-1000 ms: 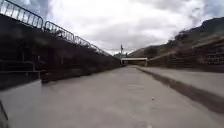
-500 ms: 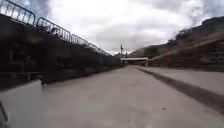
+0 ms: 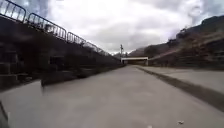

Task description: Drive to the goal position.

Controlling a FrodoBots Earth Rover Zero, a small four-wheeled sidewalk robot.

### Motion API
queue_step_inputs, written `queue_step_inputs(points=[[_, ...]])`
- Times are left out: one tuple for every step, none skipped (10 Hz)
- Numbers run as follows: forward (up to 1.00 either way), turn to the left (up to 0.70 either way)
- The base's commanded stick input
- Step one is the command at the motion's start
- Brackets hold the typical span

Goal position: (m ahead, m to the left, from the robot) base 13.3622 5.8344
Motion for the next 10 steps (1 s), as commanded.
queue_step_inputs(points=[[0.7, 0.0], [0.7, 0.0], [0.7, 0.0], [0.7, 0.0], [0.7, 0.0], [0.7, 0.0], [0.7, 0.0], [0.7, 0.0], [0.7, 0.0], [0.7, 0.0]])
